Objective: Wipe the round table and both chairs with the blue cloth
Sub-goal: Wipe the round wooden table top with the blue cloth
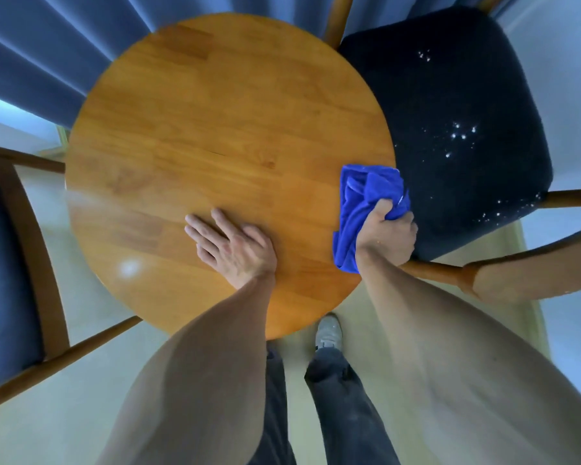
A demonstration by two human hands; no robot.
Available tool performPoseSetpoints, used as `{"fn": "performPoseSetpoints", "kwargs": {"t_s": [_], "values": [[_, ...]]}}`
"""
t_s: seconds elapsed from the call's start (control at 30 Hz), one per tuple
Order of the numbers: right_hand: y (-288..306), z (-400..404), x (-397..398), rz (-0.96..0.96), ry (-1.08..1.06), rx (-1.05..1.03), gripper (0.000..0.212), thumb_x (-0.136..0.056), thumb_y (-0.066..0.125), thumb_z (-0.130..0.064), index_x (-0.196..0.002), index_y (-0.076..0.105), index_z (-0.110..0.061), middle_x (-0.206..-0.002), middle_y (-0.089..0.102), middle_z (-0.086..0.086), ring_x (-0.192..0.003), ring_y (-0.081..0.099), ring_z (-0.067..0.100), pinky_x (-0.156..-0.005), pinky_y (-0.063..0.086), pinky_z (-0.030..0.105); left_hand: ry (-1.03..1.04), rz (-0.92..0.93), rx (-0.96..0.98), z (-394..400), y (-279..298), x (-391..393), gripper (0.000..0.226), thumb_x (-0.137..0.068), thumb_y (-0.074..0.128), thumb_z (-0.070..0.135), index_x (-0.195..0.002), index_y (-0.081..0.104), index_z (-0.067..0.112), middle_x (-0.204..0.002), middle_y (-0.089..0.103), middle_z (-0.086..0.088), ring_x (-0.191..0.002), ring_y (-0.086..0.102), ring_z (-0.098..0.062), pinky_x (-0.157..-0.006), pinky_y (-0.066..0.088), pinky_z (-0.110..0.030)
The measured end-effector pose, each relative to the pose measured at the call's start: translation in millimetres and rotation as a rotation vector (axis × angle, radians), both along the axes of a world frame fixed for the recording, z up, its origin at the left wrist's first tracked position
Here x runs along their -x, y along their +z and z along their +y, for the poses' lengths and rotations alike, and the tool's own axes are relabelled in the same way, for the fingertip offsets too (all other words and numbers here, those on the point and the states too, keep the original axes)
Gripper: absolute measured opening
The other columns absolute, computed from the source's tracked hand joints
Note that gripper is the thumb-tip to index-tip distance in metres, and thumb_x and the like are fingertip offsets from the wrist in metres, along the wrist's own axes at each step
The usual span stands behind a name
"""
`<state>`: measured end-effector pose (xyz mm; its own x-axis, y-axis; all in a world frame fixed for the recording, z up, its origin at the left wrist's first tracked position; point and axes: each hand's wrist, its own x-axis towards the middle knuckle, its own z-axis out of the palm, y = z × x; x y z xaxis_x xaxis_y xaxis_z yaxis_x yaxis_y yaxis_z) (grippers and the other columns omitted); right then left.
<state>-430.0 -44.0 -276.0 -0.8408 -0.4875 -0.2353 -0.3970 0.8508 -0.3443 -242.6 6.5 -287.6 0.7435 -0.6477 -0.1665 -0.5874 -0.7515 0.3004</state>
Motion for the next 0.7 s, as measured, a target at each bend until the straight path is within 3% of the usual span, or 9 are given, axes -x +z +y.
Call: {"fn": "performPoseSetpoints", "kwargs": {"t_s": [0.2,0.33,0.5,0.6,0.7], "values": [[1,-6,-3,0.027,0.002,-0.031,0.055,-0.096,0.034,-0.052,-0.118,0.054,-0.005,-0.108,0.062,0.017,-0.097,0.06,0.038,-0.078,0.046,0.044,-0.008,0.033,-0.023,-4,5,2,0.058,-0.088,0.038,0.032,-0.143,0.033,0.014,-0.16,0.011,-0.021,-0.148,0.011,-0.035,-0.11,0.022,-0.048],[14,-24,-14,0.072,0.091,-0.067,0.062,-0.097,0.036,-0.054,-0.133,0.045,-0.005,-0.122,0.054,0.018,-0.109,0.052,0.037,-0.086,0.044,0.049,0.006,0.091,-0.044,-5,11,1,0.058,-0.088,0.04,0.031,-0.142,0.033,0.013,-0.159,0.011,-0.022,-0.147,0.01,-0.036,-0.11,0.021,-0.047],[19,-56,-26,0.243,0.515,-0.172,0.082,-0.093,0.034,-0.066,-0.151,0.027,-0.009,-0.145,0.039,0.025,-0.131,0.037,0.04,-0.097,0.034,0.056,0.004,0.086,-0.075,-5,10,0,0.06,-0.088,0.038,0.031,-0.143,0.031,0.011,-0.159,0.007,-0.024,-0.147,0.007,-0.037,-0.11,0.02,-0.049],[14,-73,-34,0.332,0.742,-0.198,0.077,-0.096,0.025,-0.066,-0.155,0.021,-0.016,-0.156,0.02,0.033,-0.144,0.023,0.045,-0.104,0.027,0.065,0.015,0.074,-0.087,-7,9,1,0.061,-0.088,0.038,0.031,-0.145,0.029,0.011,-0.16,0.005,-0.022,-0.148,0.005,-0.036,-0.11,0.019,-0.048],[10,-103,-58,0.364,0.936,-0.122,0.071,-0.096,0.027,-0.061,-0.154,0.025,-0.02,-0.158,0.013,0.032,-0.147,0.017,0.044,-0.106,0.025,0.066,-0.006,0.042,-0.096,-9,12,1,0.061,-0.089,0.039,0.03,-0.146,0.029,0.011,-0.16,0.005,-0.022,-0.148,0.007,-0.036,-0.11,0.02,-0.049]]}}
